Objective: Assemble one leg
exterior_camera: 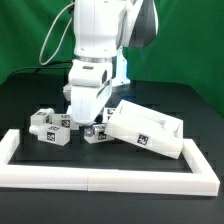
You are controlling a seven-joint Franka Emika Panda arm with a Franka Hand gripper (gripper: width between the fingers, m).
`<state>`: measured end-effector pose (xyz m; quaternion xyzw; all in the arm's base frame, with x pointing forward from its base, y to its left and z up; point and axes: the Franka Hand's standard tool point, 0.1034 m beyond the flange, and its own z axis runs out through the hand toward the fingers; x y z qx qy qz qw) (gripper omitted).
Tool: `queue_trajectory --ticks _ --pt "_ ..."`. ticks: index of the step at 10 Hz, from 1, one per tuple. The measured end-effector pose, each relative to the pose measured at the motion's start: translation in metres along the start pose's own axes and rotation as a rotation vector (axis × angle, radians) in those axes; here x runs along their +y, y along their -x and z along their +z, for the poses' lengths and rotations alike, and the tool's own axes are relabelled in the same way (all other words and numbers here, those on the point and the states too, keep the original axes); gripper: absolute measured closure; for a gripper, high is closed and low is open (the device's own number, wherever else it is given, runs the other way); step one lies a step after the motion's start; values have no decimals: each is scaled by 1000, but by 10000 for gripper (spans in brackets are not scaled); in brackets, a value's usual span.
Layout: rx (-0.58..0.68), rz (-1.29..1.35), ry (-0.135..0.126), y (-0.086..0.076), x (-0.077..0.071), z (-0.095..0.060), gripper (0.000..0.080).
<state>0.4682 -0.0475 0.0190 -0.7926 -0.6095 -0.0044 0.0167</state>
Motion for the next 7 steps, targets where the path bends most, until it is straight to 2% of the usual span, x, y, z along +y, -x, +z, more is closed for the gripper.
queue_trajectory --ticks 5,6,7 --pt "2 -22 4 1 1 6 150" --pt "1 -21 4 2 1 6 253" --pt "1 -21 4 2 1 6 253"
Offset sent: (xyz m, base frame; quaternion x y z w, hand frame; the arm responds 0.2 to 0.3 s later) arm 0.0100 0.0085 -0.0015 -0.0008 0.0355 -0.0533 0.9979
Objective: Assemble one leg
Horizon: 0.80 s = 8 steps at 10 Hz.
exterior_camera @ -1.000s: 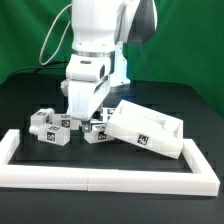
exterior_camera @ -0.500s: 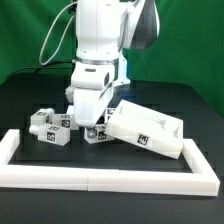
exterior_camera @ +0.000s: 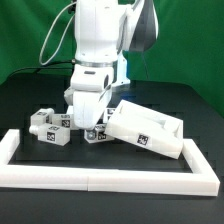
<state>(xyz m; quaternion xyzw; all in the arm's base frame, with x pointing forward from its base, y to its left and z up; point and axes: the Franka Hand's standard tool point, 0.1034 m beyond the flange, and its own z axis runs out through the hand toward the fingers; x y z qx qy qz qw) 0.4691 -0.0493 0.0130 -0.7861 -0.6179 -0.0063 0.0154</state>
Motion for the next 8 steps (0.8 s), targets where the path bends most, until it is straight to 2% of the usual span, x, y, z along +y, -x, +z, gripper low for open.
queue_trajectory --ticks 1,2,5,6,8 --pt "0 0 0 0 0 0 435" --pt "0 0 0 0 0 0 515" --pt "0 1 0 1 0 0 515" --pt "-3 6 -1 6 2 0 515" --pt "-10 16 3 23 17 -1 515"
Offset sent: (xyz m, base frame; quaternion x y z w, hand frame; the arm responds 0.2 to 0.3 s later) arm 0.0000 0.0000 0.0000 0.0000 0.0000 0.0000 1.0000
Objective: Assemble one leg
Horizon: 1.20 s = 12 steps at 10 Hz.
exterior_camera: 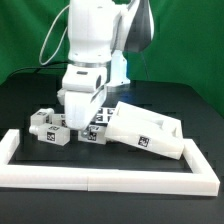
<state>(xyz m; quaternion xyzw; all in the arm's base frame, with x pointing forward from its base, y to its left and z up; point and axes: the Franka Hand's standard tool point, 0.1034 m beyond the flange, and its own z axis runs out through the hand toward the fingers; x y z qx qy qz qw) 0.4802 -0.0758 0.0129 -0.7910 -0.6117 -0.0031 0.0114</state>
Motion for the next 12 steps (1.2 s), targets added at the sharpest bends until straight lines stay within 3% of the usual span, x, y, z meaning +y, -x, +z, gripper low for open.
queue_trajectory --ticks 2,5,7,9,10,11,12 --pt "0 22 -6 16 8 0 514" --pt "1 19 5 30 9 -1 514" --pt "0 23 15 48 10 -1 514" --pt "1 31 15 51 10 -1 514" --pt "1 31 14 51 10 -1 443" --pt "1 31 14 51 10 -1 443" --pt "1 31 14 51 10 -1 260"
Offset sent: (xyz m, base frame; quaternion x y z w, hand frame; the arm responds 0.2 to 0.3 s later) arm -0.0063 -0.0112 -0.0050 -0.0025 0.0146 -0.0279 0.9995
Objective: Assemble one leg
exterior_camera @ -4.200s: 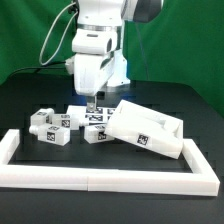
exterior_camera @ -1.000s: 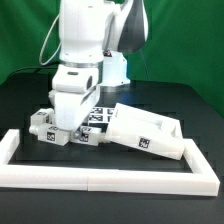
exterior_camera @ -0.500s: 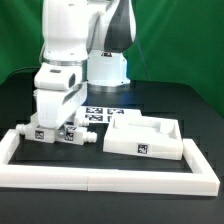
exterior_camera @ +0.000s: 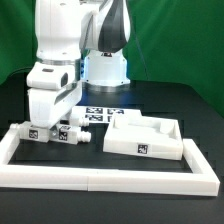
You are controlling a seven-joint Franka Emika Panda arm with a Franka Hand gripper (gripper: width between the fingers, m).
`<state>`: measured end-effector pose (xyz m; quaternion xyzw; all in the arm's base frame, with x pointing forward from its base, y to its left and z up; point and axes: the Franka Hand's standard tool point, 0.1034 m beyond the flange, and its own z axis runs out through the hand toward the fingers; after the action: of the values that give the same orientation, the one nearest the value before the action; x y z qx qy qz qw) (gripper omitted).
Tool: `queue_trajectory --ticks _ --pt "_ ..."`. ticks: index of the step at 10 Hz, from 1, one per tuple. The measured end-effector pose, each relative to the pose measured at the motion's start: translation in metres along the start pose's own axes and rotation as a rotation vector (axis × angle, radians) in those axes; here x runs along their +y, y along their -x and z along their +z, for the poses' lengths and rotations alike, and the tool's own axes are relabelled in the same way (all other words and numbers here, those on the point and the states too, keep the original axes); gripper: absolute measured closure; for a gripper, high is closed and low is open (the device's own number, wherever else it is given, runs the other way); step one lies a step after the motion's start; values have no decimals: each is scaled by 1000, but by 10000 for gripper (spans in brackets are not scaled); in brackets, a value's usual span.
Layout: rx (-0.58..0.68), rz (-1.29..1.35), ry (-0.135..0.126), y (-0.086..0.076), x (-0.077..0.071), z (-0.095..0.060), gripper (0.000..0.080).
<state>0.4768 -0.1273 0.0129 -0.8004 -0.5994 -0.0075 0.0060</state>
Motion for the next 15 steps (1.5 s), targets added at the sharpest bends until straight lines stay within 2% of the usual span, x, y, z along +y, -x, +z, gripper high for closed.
queue_trajectory --ticks 1,2,3,4,5,6,7,10,11,12,13,14,15 --pt "2 68 4 -5 2 -4 260" --pt "4 151 31 -20 6 -23 173" --pt "7 214 54 -32 4 -40 156" --pt "13 348 65 -47 2 -52 156" --pt "17 474 59 -67 4 -63 151" --pt "22 519 54 -76 8 -66 151" --pt "28 550 44 -72 8 -62 150" --pt "27 547 43 -72 7 -62 150" --pt "39 586 66 -72 7 -62 150" --pt "61 695 101 -71 -4 -60 150" --pt "76 889 96 -78 -18 -62 150" --pt "77 1018 77 -90 -22 -64 150" --pt "81 1059 68 -96 -18 -66 150"
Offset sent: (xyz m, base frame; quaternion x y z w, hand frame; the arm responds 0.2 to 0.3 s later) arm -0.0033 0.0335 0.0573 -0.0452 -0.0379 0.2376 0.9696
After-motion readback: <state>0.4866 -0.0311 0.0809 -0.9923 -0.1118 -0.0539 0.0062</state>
